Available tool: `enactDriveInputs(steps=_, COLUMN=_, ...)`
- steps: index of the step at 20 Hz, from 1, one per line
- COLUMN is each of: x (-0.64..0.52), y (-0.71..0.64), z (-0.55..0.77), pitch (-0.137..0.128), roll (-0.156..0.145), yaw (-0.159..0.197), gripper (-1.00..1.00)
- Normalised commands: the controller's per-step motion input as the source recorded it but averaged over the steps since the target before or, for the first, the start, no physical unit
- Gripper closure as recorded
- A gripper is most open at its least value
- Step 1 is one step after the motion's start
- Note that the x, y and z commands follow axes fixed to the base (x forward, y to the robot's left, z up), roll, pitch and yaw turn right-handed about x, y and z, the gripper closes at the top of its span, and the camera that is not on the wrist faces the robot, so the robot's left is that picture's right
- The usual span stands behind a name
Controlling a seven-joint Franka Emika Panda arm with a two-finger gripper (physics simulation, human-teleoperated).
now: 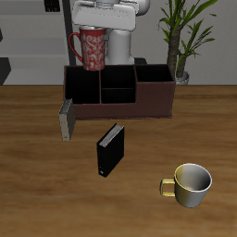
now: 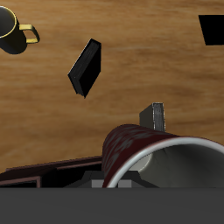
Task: Place the red mug into the back desk caddy's right compartment
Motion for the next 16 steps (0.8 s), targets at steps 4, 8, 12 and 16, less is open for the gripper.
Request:
enactDriveInputs(steps=4, x=-0.23, y=0.10, z=-0.02, pitch=-0.009, roll=0.008, yaw=0.032, gripper=1.00)
enactDriveInputs(steps=8, x=-0.43, y=0.28, z=0.10, pitch=-0.056, roll=0.016, yaw=0.061, gripper=1.00)
enactDriveInputs(steps=12, x=-0.46, y=0.27, z=0.24, pitch=-0.052, roll=0.016, yaw=0.023, gripper=1.00)
enactDriveInputs(steps=16, x=-0.38, y=0.21, z=0.09, pitch=-0.022, roll=0.006, yaw=0.043, gripper=1.00)
